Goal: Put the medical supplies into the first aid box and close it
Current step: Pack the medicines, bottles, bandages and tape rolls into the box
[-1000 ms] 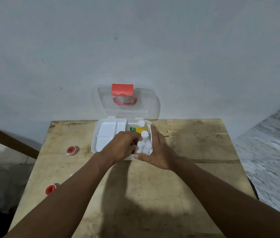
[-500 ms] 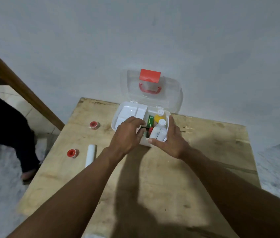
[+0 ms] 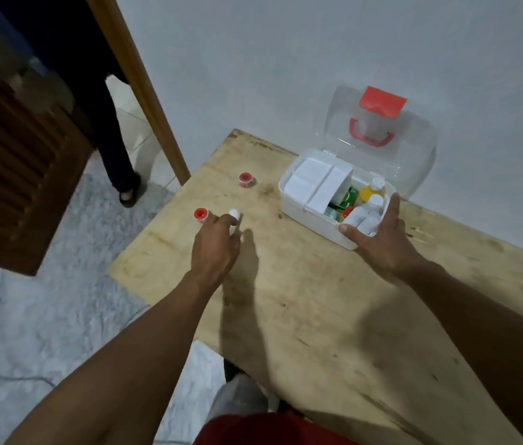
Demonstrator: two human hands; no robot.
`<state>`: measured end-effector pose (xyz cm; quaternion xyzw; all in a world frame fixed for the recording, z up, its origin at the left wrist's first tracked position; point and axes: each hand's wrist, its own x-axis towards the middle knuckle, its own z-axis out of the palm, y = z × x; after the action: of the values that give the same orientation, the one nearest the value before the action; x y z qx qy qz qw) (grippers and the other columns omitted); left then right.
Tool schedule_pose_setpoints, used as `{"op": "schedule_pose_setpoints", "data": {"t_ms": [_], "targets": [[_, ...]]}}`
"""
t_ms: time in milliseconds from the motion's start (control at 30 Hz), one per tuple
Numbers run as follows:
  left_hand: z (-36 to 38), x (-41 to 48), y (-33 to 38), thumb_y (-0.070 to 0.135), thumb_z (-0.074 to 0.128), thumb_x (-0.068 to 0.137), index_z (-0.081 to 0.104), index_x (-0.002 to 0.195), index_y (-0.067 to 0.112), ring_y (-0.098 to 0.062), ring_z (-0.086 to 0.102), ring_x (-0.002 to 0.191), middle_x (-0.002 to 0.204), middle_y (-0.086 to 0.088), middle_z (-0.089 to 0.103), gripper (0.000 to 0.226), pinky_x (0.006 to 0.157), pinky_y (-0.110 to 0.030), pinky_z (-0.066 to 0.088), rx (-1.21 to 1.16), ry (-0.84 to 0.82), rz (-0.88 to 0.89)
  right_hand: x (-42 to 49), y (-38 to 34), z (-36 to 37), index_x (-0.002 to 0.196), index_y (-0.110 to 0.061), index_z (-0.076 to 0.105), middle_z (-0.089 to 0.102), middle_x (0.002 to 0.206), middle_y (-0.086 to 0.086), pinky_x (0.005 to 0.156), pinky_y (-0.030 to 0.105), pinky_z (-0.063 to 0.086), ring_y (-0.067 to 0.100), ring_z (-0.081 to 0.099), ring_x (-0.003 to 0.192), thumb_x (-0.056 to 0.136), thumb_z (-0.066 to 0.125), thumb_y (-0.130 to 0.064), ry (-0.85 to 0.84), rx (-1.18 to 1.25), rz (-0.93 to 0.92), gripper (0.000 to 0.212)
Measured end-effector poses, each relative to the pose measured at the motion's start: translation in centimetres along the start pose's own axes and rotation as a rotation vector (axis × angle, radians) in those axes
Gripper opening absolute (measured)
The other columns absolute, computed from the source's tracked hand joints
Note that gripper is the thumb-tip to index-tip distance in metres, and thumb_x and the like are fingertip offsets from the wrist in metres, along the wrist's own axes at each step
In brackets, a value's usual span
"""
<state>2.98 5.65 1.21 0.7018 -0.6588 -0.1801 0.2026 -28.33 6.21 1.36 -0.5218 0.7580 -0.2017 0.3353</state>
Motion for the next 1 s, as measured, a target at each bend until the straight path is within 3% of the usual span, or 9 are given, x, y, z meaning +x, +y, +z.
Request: {"op": "schedule_pose_setpoints", "data": {"t_ms": [167, 267, 367, 467, 533, 667, 800, 867, 1000], "targets": [[0.1, 1.5, -1.8, 0.02, 0.065, 0.087, 0.057, 0.126, 0.009, -0.037, 0.058, 0.103, 0.116, -0.018, 0.059, 0.04, 0.08, -0.037, 0.044, 0.044, -0.123, -0.053, 0.2, 0.2, 0.1, 0.148, -0.042, -0.02, 0.011, 0.164, 0.004, 0.116, 0.055, 0.028, 0.031, 0.02, 0.149, 0.057, 0.062, -0.087, 0.005, 0.015, 0.01, 0.13], [0.1, 3.4, -2.0, 0.026, 0.068, 0.086, 0.04, 0.142, 0.019, -0.038, 0.056, 0.11, 0.122, -0.018, 0.056, 0.063, 0.087, -0.041, 0.045, 0.064, -0.275, -0.08, 0.8, 0.4, 0.3, 0.149, -0.042, -0.007, 0.025, 0.159, 0.006, 0.113, 0.056, 0.035, 0.032, 0.031, 0.143, 0.052, 0.066, -0.088, 0.028, 0.056, 0.011, 0.129], [0.1, 5.2, -2.1, 0.023, 0.062, 0.09, 0.027, 0.15, 0.024, -0.039, 0.056, 0.112, 0.12, -0.019, 0.061, 0.069, 0.088, -0.041, 0.045, 0.127, -0.378, -0.053, 1.3, 0.6, 0.5, 0.147, -0.04, 0.003, 0.037, 0.15, 0.01, 0.107, 0.056, 0.041, 0.031, 0.042, 0.135, 0.051, 0.07, -0.085, 0.053, 0.091, 0.022, 0.126], [-0.2, 6.5, -2.0, 0.018, 0.057, 0.09, 0.032, 0.147, 0.023, -0.036, 0.062, 0.106, 0.106, -0.016, 0.069, 0.062, 0.087, -0.036, 0.047, 0.164, -0.433, -0.005, 1.6, 0.8, 0.7, 0.147, -0.041, 0.005, 0.041, 0.145, 0.007, 0.104, 0.056, 0.045, 0.028, 0.047, 0.13, 0.05, 0.075, -0.083, 0.07, 0.099, 0.036, 0.127], [-0.7, 7.0, -1.6, 0.014, 0.061, 0.085, 0.037, 0.143, 0.023, -0.035, 0.062, 0.106, 0.11, -0.015, 0.068, 0.063, 0.086, -0.035, 0.047, 0.145, -0.46, 0.005, 1.6, 0.6, 0.7, 0.147, -0.044, 0.003, 0.039, 0.148, 0.003, 0.104, 0.055, 0.045, 0.025, 0.047, 0.13, 0.052, 0.078, -0.079, 0.069, 0.111, 0.049, 0.126], [-2.4, 8.9, 0.0, 0.015, 0.07, 0.075, 0.042, 0.14, 0.032, -0.03, 0.064, 0.096, 0.108, -0.01, 0.065, 0.073, 0.08, -0.04, 0.056, -0.057, -0.481, 0.007, 1.5, 0.2, 0.5, 0.148, -0.045, 0.004, 0.041, 0.146, -0.003, 0.102, 0.051, 0.049, 0.021, 0.051, 0.125, 0.054, 0.083, -0.071, 0.072, 0.148, 0.039, 0.125], [-4.3, 11.6, 3.8, 0.008, 0.075, 0.074, 0.049, 0.133, 0.035, -0.024, 0.067, 0.087, 0.107, -0.007, 0.061, 0.069, 0.071, -0.043, 0.062, -0.356, -0.526, 0.021, 1.4, 0.4, 0.4, 0.148, -0.05, 0.004, 0.039, 0.148, -0.007, 0.1, 0.051, 0.051, 0.02, 0.048, 0.13, 0.052, 0.084, -0.072, 0.059, 0.157, 0.01, 0.127], [-4.8, 12.5, 6.1, 0.008, 0.077, 0.074, 0.049, 0.133, 0.034, -0.024, 0.069, 0.082, 0.097, -0.011, 0.066, 0.069, 0.068, -0.042, 0.062, -0.408, -0.561, 0.044, 1.1, -0.2, 0.2, 0.147, -0.05, 0.005, 0.041, 0.146, -0.009, 0.1, 0.05, 0.051, 0.018, 0.049, 0.129, 0.055, 0.084, -0.07, 0.067, 0.157, -0.007, 0.123], [-4.3, 13.5, 10.4, 0.008, 0.08, 0.071, 0.051, 0.129, 0.033, -0.029, 0.069, 0.089, 0.107, -0.013, 0.065, 0.07, 0.067, -0.045, 0.062, -0.425, -0.609, 0.14, 0.5, -0.9, -0.1, 0.147, -0.048, 0.003, 0.033, 0.152, -0.01, 0.108, 0.049, 0.043, 0.02, 0.04, 0.137, 0.06, 0.081, -0.067, 0.045, 0.151, -0.049, 0.118]]}}
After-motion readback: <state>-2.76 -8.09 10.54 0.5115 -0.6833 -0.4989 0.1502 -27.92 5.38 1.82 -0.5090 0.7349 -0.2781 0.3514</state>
